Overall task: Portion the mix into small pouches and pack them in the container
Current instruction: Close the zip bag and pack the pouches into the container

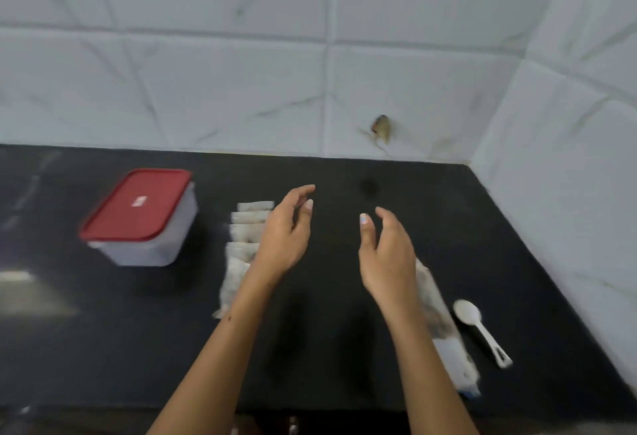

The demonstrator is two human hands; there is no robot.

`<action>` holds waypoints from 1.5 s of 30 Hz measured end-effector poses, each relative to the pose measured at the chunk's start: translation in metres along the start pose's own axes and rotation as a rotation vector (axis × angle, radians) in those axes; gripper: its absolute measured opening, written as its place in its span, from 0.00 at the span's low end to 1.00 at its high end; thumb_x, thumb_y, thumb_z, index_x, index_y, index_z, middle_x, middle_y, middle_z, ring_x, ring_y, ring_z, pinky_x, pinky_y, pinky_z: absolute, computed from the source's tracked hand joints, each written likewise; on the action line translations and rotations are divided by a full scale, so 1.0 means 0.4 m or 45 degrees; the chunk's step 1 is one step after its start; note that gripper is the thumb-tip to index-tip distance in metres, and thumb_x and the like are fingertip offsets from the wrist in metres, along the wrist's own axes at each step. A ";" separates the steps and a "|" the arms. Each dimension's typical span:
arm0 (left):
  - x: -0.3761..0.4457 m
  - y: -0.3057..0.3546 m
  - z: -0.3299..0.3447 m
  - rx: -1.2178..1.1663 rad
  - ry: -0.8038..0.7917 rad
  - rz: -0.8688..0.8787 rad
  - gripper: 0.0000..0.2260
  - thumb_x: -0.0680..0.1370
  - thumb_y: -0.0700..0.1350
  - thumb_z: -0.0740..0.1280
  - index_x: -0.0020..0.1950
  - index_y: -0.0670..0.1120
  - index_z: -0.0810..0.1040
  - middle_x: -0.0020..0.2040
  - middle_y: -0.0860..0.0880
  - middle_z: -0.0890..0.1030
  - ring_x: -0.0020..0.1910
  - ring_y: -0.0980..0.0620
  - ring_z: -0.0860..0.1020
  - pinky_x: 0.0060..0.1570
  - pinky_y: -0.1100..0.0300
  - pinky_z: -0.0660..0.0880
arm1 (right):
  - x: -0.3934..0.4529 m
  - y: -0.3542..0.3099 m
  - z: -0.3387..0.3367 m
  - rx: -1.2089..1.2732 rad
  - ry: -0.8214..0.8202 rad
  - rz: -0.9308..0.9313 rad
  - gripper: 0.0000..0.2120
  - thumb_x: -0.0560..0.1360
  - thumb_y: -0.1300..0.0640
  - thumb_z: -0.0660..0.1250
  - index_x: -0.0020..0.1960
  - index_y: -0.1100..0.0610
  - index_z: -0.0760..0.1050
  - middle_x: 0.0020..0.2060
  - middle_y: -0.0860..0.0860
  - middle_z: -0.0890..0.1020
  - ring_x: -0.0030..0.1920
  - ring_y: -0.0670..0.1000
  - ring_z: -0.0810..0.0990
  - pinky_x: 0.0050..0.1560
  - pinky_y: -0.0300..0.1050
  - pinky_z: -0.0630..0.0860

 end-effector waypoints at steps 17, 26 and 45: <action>-0.083 -0.271 -0.613 0.230 0.796 -0.289 0.15 0.82 0.49 0.59 0.66 0.45 0.73 0.62 0.49 0.76 0.58 0.53 0.75 0.51 0.65 0.75 | 0.054 -0.496 0.523 0.116 -0.607 -0.240 0.23 0.82 0.46 0.55 0.71 0.58 0.65 0.67 0.54 0.73 0.66 0.54 0.72 0.61 0.48 0.70; -0.114 -0.450 -0.685 0.002 0.628 -0.363 0.29 0.79 0.65 0.52 0.71 0.46 0.68 0.61 0.55 0.77 0.60 0.59 0.76 0.50 0.73 0.71 | 0.144 -0.612 0.718 -0.003 -0.694 -0.170 0.28 0.80 0.46 0.58 0.72 0.62 0.62 0.70 0.58 0.68 0.69 0.58 0.68 0.64 0.51 0.67; -0.046 -0.587 -0.674 -0.164 0.141 -0.286 0.45 0.56 0.48 0.85 0.69 0.52 0.66 0.60 0.59 0.78 0.59 0.65 0.76 0.54 0.71 0.73 | 0.211 -0.686 0.801 -0.724 -1.046 -0.007 0.45 0.59 0.51 0.82 0.70 0.60 0.66 0.67 0.57 0.72 0.65 0.60 0.74 0.62 0.59 0.73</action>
Point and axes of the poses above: each hand's wrist, its own x-axis towards the middle knuckle, its own z-axis out of the palm, y = z × x, the point moved 6 cm from there along x, towards the middle knuckle
